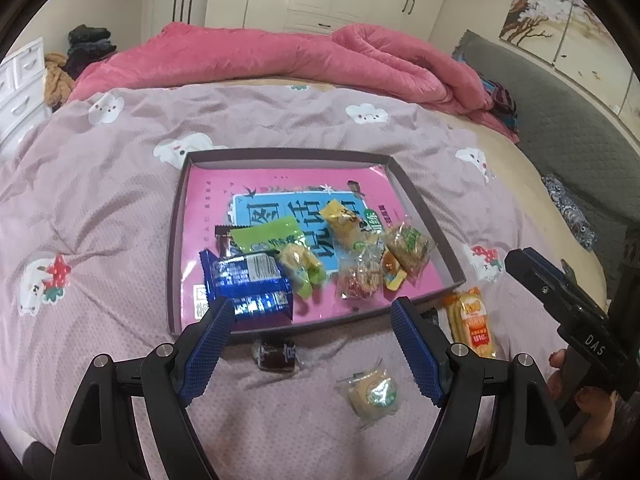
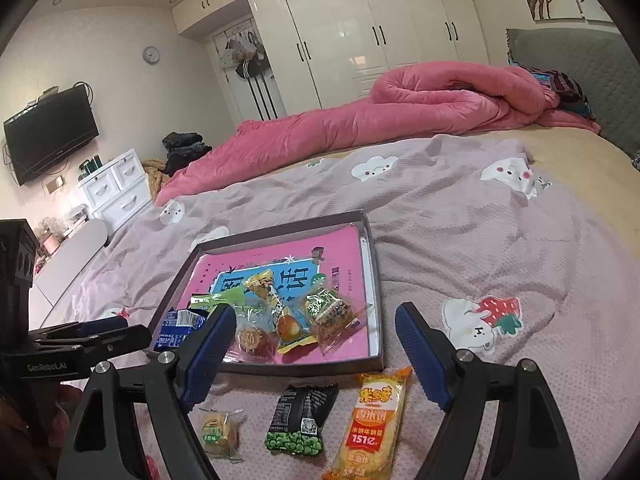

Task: Organize snacks
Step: 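Withdraw both open grippers from the tray toward the remaining snacks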

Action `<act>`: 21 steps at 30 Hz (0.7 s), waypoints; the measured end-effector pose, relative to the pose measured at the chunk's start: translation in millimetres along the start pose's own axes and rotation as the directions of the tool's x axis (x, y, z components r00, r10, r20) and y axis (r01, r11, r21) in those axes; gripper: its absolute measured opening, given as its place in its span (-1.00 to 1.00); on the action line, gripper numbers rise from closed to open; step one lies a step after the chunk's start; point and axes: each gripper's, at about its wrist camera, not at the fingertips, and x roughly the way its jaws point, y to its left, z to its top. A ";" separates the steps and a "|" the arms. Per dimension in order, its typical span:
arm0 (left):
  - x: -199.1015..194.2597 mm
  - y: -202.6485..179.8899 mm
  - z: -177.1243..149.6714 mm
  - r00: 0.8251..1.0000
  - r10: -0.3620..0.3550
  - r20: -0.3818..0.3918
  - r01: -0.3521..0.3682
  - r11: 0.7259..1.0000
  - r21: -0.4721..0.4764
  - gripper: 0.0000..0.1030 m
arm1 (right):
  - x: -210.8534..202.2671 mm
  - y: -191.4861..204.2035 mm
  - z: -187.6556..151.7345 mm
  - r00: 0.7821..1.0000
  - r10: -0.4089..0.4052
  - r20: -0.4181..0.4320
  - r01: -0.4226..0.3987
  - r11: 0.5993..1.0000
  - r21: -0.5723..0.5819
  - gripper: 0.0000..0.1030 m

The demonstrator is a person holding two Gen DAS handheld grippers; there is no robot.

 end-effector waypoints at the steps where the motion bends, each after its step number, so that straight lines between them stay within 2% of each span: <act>1: 0.0 -0.8 -1.1 1.000 0.002 -0.003 -0.002 1.000 0.003 0.58 | -0.5 0.3 -0.1 1.000 -0.001 0.001 0.001 1.000 0.000 0.58; 14: 8.5 -7.1 -21.3 0.998 -0.003 -0.067 0.005 1.000 0.021 0.58 | -7.3 5.2 -6.2 1.000 0.012 -0.013 -0.013 1.000 -0.020 0.58; 21: 17.9 -3.3 -37.7 0.993 0.021 -0.118 -0.018 0.999 0.029 0.58 | -0.7 15.8 -16.4 0.997 0.034 -0.070 -0.038 0.998 -0.049 0.58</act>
